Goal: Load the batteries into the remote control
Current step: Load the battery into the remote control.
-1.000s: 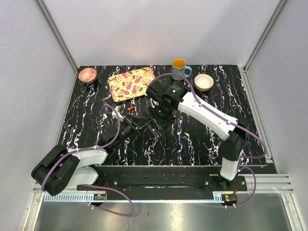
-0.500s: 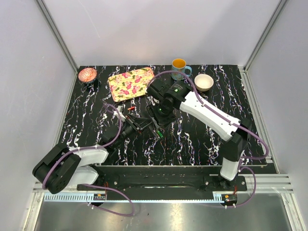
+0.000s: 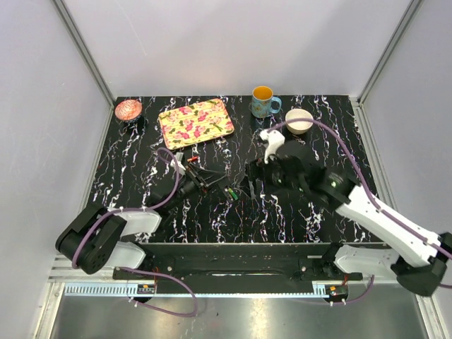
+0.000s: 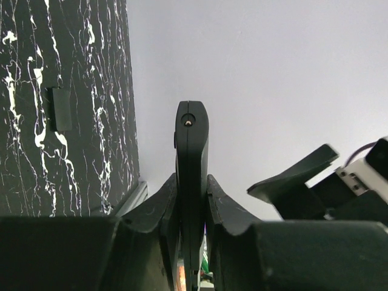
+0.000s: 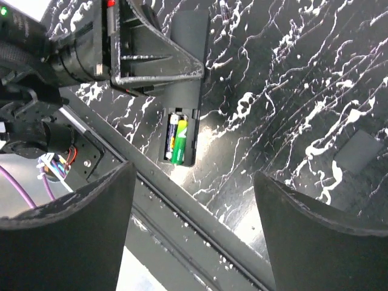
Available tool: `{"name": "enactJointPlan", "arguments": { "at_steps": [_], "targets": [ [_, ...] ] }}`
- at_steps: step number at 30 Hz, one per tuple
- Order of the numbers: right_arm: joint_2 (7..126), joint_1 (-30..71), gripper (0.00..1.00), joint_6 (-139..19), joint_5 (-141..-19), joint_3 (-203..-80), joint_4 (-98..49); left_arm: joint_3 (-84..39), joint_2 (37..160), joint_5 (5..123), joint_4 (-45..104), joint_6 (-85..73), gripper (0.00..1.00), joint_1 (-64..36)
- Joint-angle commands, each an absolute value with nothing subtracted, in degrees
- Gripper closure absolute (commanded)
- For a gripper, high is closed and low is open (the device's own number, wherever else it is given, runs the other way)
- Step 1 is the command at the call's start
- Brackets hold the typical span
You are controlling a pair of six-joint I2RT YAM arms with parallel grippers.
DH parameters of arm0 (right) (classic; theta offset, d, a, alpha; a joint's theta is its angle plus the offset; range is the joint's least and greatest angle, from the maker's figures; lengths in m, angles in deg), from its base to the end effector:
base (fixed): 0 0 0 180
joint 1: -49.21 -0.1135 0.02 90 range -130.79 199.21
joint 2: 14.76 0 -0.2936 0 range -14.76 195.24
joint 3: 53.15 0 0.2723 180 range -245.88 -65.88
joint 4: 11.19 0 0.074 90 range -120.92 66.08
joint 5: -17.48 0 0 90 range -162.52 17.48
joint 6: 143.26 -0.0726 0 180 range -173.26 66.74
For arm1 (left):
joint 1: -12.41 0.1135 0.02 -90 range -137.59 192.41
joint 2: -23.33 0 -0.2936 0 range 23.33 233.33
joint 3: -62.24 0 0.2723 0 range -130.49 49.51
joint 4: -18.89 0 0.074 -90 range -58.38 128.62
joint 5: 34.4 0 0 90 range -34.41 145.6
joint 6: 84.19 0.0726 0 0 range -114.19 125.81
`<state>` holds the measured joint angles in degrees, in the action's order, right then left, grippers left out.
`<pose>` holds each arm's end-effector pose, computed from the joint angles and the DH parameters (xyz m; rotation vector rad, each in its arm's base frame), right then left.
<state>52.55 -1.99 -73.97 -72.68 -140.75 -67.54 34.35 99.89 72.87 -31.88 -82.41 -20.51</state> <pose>0.1757 0.2189 0.3925 -0.6039 2.2095 0.6870 0.2190 -0.1674 0.1998 -0.6035 1.7832 -1.8188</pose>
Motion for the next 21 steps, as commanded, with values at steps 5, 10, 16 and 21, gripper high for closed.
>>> {"name": "enactJointPlan", "arguments": {
  "at_steps": [5, 10, 16, 21],
  "targets": [
    [39.2, -1.8, 0.13, -74.9, -77.4, -117.1, -34.2, 28.0, 103.1, 87.2, -36.8, -88.4, 1.00, -18.1],
    [36.5, -1.7, 0.13, -73.9, -82.4, -113.4, -28.9, 25.1, 101.4, 90.0, -33.0, -87.5, 1.00, -18.0],
    [33.7, -1.2, 0.13, -73.6, -84.8, -108.7, -22.6, 24.0, 100.1, 90.8, -30.8, -87.3, 1.00, -18.1],
    [34.1, -0.9, 0.18, -73.6, -86.1, -107.0, -21.6, 24.8, 99.2, 90.5, -30.7, -87.7, 1.00, -18.1]
  ]
}}
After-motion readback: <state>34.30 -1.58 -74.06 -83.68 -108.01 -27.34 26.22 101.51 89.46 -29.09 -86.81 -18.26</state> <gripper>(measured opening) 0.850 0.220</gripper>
